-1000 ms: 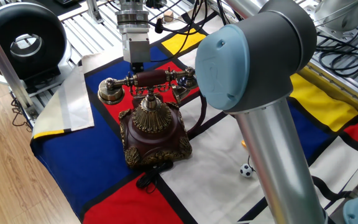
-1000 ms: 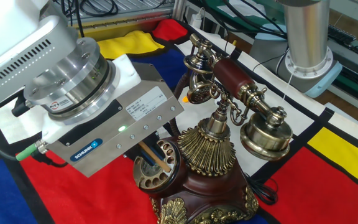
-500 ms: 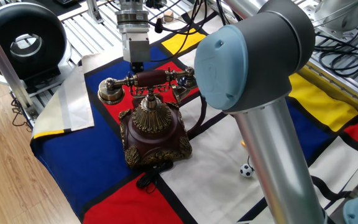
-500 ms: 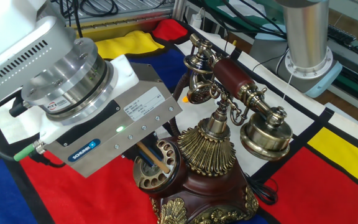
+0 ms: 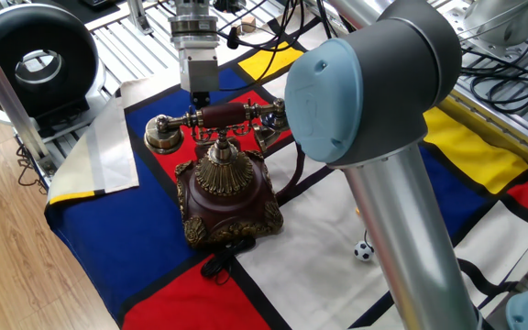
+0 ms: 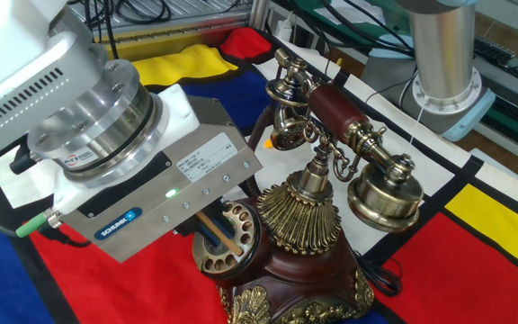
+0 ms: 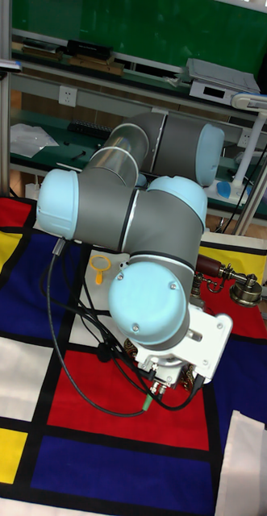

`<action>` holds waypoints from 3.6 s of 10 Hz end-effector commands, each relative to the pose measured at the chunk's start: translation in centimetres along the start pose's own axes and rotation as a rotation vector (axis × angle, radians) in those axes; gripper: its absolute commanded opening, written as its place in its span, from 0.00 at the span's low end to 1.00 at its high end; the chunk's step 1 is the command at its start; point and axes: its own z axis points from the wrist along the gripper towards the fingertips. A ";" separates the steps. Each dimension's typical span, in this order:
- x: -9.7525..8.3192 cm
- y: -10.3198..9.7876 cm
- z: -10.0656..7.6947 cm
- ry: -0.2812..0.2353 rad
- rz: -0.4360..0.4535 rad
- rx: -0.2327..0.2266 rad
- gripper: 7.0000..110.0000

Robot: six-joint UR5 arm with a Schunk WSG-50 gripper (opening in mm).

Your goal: Dial a number on an old rotary phone

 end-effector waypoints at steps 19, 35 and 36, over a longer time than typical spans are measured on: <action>0.1 -1.7 0.1 0.019 0.046 0.026 0.00; 2.2 -4.0 -0.6 0.080 0.043 0.062 0.00; 1.9 -3.9 -0.1 0.070 0.049 0.060 0.00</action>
